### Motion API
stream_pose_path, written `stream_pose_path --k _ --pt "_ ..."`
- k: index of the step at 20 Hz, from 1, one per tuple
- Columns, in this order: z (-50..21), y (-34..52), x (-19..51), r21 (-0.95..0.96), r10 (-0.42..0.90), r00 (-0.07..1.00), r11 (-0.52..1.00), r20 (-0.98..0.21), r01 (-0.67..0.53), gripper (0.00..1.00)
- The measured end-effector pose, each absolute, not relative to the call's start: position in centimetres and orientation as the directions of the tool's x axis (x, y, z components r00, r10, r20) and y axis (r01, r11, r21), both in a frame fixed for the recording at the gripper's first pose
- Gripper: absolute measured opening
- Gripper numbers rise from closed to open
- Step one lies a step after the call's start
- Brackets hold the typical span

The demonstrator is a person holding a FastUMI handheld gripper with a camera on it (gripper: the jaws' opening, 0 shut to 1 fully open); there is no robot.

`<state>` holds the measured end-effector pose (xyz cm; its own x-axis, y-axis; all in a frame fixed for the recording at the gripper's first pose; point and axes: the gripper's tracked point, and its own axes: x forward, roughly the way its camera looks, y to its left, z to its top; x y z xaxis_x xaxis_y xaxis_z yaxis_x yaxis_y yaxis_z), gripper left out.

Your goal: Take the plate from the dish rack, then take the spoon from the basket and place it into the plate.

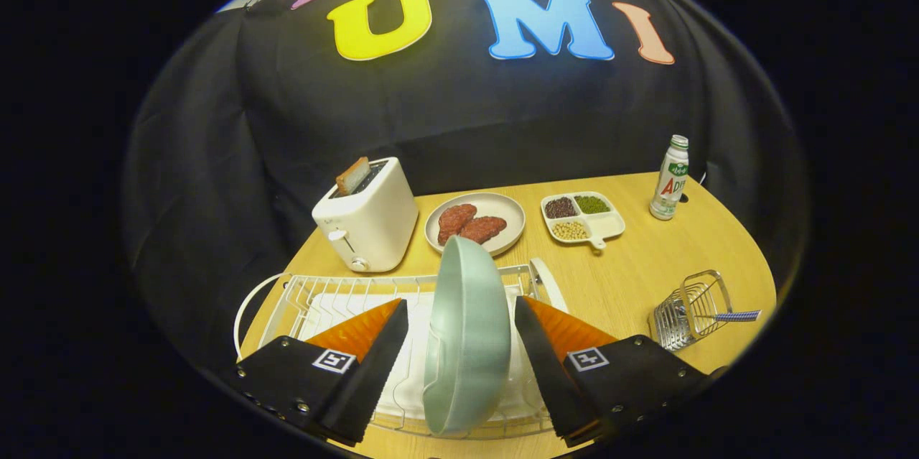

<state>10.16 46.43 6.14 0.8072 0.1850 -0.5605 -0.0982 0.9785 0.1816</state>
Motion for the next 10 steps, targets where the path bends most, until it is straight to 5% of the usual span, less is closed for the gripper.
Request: stream_pose_path --k 2,6,10 --pt "4.5 46.8 10.1 0.187 0.198 0.765 0.977 -0.613 -0.102 0.63" --pt "3.4 45.6 10.0 0.128 0.126 0.722 0.990 -0.680 -0.052 0.38" --pt "3.6 44.7 9.9 0.046 0.035 0.702 0.999 -0.712 -0.004 0.33"
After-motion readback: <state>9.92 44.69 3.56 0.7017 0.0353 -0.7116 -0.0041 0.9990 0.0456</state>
